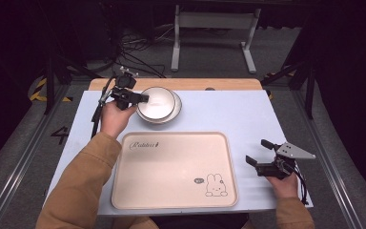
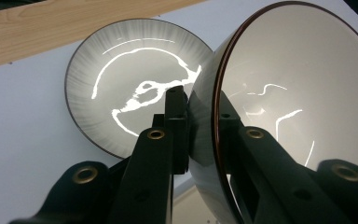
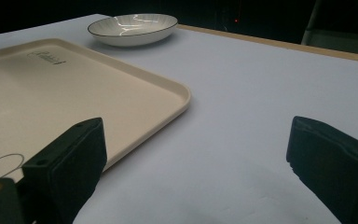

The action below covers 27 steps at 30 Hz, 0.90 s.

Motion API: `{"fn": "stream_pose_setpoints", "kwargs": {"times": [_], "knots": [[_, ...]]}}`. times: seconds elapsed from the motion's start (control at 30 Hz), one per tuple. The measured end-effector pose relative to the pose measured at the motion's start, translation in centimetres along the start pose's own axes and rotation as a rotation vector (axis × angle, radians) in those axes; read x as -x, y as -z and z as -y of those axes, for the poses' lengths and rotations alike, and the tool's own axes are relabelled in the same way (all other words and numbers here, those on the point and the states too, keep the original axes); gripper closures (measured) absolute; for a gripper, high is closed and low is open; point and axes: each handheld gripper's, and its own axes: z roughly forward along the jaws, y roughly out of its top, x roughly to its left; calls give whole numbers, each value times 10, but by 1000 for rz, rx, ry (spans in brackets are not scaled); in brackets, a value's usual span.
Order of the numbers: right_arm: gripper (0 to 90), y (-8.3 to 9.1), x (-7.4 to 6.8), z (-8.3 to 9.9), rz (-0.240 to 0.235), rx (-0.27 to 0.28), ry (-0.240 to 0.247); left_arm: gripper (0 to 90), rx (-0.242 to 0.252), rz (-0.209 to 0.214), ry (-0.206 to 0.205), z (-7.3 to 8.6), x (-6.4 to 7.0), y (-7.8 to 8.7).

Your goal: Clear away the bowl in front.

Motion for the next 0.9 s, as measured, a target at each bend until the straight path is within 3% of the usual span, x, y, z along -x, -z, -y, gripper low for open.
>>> {"fn": "stream_pose_setpoints", "kwargs": {"times": [0.23, 0.63, 0.9], "knots": [[55, 0, 0, 0, -1, -2, -1, 815, -4, 17, -67, 8, 13, 11], [55, 0, 0, 0, -2, -4, -1, 815, -26, 43, -145, 17, 29, 28], [55, -1, 0, 0, -4, -5, -2, 815, -54, 73, -193, 23, 36, 30]]}}
